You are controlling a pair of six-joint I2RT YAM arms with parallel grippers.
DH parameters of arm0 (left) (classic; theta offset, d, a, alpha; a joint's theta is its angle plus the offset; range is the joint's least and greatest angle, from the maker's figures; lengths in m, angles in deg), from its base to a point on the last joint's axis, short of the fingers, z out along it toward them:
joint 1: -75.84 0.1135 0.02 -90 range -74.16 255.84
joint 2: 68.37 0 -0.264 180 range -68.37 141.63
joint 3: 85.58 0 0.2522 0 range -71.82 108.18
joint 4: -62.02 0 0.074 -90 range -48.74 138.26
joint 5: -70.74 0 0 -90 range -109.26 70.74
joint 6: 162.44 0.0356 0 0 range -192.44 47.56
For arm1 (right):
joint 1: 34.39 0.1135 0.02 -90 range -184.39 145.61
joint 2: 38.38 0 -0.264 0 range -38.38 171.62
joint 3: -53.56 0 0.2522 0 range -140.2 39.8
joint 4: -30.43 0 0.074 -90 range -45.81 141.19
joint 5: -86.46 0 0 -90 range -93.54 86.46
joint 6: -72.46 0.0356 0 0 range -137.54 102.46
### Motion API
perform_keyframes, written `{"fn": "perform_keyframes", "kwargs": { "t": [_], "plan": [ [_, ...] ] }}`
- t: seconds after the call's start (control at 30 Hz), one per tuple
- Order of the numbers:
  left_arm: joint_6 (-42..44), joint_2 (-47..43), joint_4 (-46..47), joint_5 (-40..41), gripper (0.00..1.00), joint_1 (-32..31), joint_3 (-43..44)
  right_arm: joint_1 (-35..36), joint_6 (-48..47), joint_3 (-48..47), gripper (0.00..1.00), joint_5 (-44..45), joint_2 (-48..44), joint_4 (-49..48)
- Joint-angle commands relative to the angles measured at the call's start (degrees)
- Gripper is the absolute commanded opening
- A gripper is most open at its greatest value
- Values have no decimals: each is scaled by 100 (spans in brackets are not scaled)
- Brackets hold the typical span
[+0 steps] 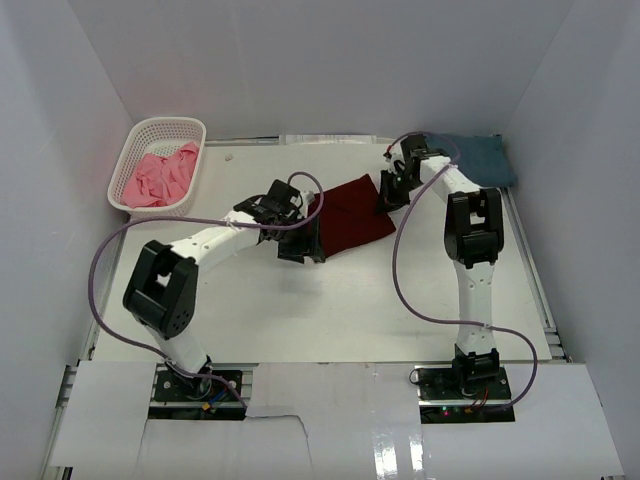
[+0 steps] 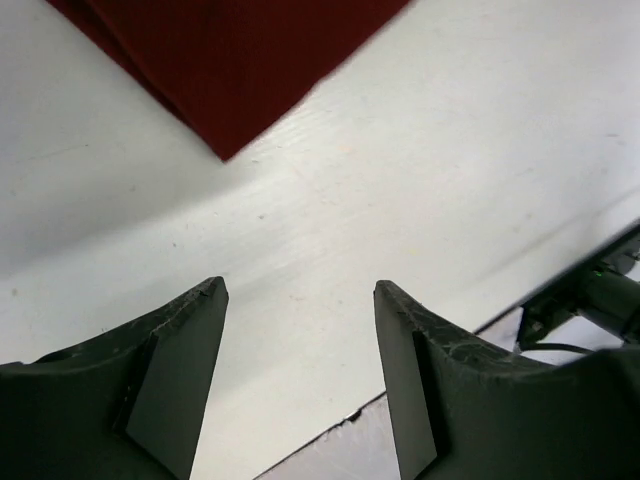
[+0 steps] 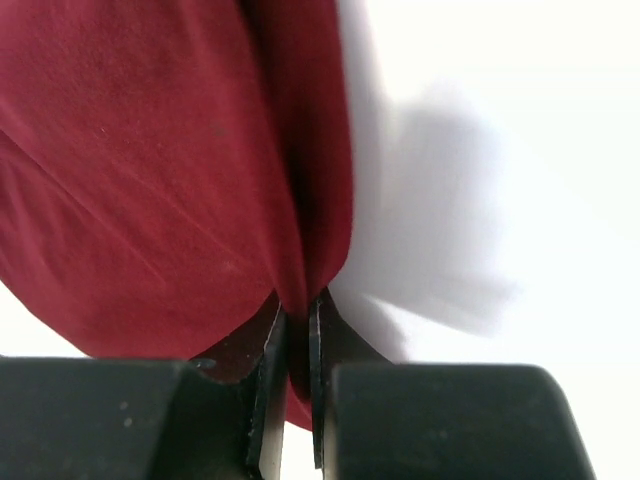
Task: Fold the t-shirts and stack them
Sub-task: Smooth out wrinkles on the folded tshirt, then put the neatly folded tshirt into the corner of the board with the right arm
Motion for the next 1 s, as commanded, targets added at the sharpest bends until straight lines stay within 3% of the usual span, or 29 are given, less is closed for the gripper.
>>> {"fn": "perform_keyframes", "kwargs": {
  "t": [0.0,0.17,0.37,0.57,0.73,0.8,0.87,0.97],
  "plan": [
    [-39,-927,-210,-123,72,30,-159,-60,-186,-1222,8,81,464,455],
    [-127,-1411,-263,-158,72,30,-633,-219,-151,-1997,8,-236,974,535],
    [-153,-1421,-149,-229,72,30,-863,-272,-212,-1744,8,-236,861,622],
    [-145,-1263,-70,-308,72,30,-837,-167,-238,-34,9,-341,124,167],
    [-162,-1193,-8,-334,72,30,-845,-26,-344,427,13,-473,-168,174],
    [-162,-1184,10,-352,72,30,-854,18,-344,541,27,-482,-335,157],
    [-171,-1166,45,-352,72,30,-872,18,-274,551,50,-359,-492,139],
    [-162,-1131,62,-378,72,21,-880,18,-186,568,56,-201,-669,113]
  ]
}}
